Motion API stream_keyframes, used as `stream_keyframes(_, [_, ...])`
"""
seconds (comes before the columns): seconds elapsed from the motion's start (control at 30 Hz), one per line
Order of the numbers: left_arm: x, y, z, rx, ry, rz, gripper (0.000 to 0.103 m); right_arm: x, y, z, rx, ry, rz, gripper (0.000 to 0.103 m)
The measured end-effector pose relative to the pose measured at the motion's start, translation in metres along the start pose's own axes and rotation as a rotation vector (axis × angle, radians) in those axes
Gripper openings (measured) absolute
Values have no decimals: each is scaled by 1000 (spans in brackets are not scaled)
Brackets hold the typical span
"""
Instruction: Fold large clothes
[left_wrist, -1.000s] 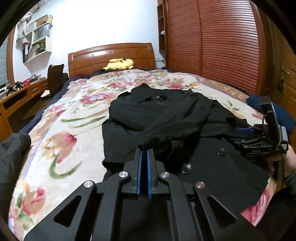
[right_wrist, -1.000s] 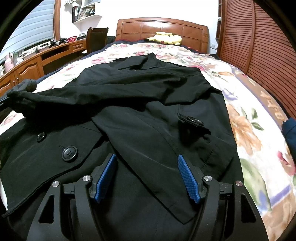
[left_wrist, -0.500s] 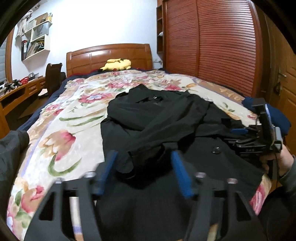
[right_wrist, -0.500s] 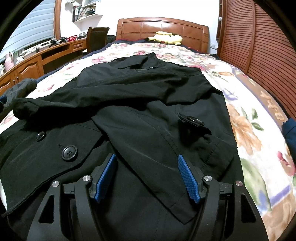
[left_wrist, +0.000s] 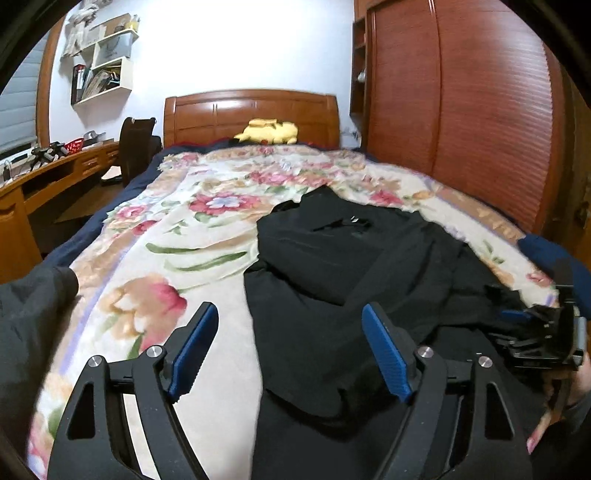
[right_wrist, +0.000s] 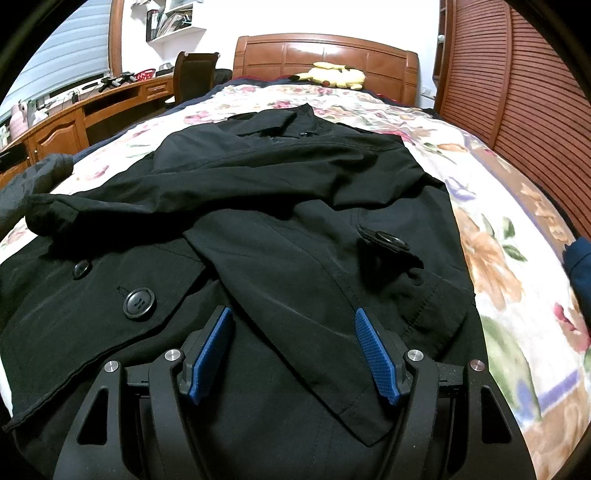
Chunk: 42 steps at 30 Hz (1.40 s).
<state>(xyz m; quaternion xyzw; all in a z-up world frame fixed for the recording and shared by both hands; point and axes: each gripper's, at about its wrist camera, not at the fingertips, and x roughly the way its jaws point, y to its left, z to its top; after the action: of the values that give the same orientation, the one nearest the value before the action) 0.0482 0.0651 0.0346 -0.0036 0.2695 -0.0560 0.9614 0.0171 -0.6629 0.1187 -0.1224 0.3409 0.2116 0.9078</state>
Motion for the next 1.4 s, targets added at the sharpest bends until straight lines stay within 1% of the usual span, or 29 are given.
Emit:
stream_keyframes(0.17, [28, 1, -5, 41, 84, 14, 81, 0, 1, 0, -1, 0, 1, 71])
stream_keyframes(0.27, [36, -1, -16, 50, 134, -3, 81, 0, 0, 0, -4, 0, 4, 71])
stream_keyframes(0.33, [37, -4, -24, 57, 159, -9, 81, 0, 1, 0, -6, 0, 7, 71])
stream_keyframes(0.43, [37, -10, -37, 56, 215, 5, 81, 1, 0, 0, -11, 2, 12, 71])
stream_keyframes(0.5, [34, -16, -48, 55, 238, -28, 81, 2, 0, 1, -14, 8, 14, 71])
stream_keyframes(0.57, [31, -21, -56, 59, 251, -35, 81, 3, 0, 2, -17, 11, 13, 71])
stream_keyframes(0.67, [28, -26, -64, 77, 261, -4, 81, 2, -1, 1, -15, 8, 16, 71])
stream_keyframes(0.73, [29, -27, -66, 76, 269, 6, 81, 1, -3, 0, -7, 8, 35, 71])
stream_keyframes(0.83, [34, -29, -69, 89, 281, 29, 81, -1, -4, -2, -1, 11, 58, 71])
stream_keyframes(0.93, [38, -31, -74, 102, 293, 44, 81, 0, -4, -2, 3, 15, 60, 71])
stream_keyframes(1.13, [23, -26, -75, 85, 270, 45, 81, -3, -2, -2, 2, 13, 50, 71])
stream_keyframes(1.3, [-2, -16, -77, 72, 219, 50, 81, -19, -2, -6, -3, 3, 45, 71])
stream_keyframes(1.4, [-11, -7, -81, 56, 208, 60, 81, -29, -9, -12, -2, 3, 35, 71])
